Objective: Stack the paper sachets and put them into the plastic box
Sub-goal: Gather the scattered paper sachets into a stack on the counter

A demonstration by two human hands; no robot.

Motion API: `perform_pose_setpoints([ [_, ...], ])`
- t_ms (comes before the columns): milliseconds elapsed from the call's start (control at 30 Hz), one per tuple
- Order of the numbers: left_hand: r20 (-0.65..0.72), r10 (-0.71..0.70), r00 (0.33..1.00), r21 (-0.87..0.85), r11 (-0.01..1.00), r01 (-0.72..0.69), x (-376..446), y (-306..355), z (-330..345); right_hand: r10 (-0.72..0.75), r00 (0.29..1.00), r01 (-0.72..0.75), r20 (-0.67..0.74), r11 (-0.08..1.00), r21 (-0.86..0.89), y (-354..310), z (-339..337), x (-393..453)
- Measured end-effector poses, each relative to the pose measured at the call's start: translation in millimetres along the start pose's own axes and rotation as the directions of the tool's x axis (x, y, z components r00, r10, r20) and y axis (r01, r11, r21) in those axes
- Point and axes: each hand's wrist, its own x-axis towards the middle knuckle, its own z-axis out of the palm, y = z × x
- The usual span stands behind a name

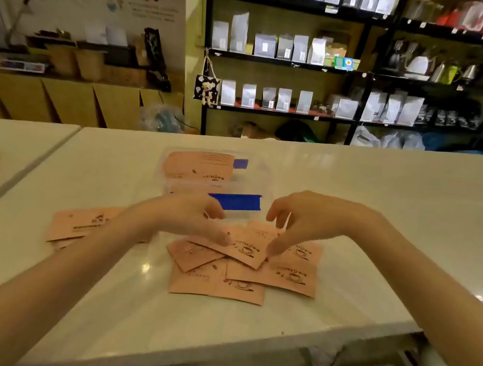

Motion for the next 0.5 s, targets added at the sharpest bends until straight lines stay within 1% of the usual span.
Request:
perform_pose_setpoints([
  [100,0.011,-0.002,1.0,0.081,0.997,0.001,-2.3,-3.4,9.3,0.025,0.999,-0.025,0.043,1.0,0.0,1.6,11.1,-6.2],
  [200,0.017,0.08,0.997,0.126,0.989,-0.082,-0.3,-7.0,18.3,0.034,0.998,-0.033,0.045,0.999,-0.024,5.2,23.8,-11.7],
  [267,0.027,0.108,0.994,0.136,0.985,-0.111,4.2,-11.2,20.4,0.042,0.999,-0.042,0.019,0.999,-0.032,7.2,27.8,-14.9],
  [367,0.062,0.121,0.991,0.11,0.986,-0.127,9.1,-15.1,22.8,0.044,0.999,-0.044,-0.005,0.998,-0.037,9.1,33.1,-18.1],
  [500,0.049,0.128,0.991,0.036,0.991,-0.13,12.1,-18.7,21.9,0.032,0.998,-0.032,-0.048,0.999,-0.001,10.8,37.6,-21.8],
])
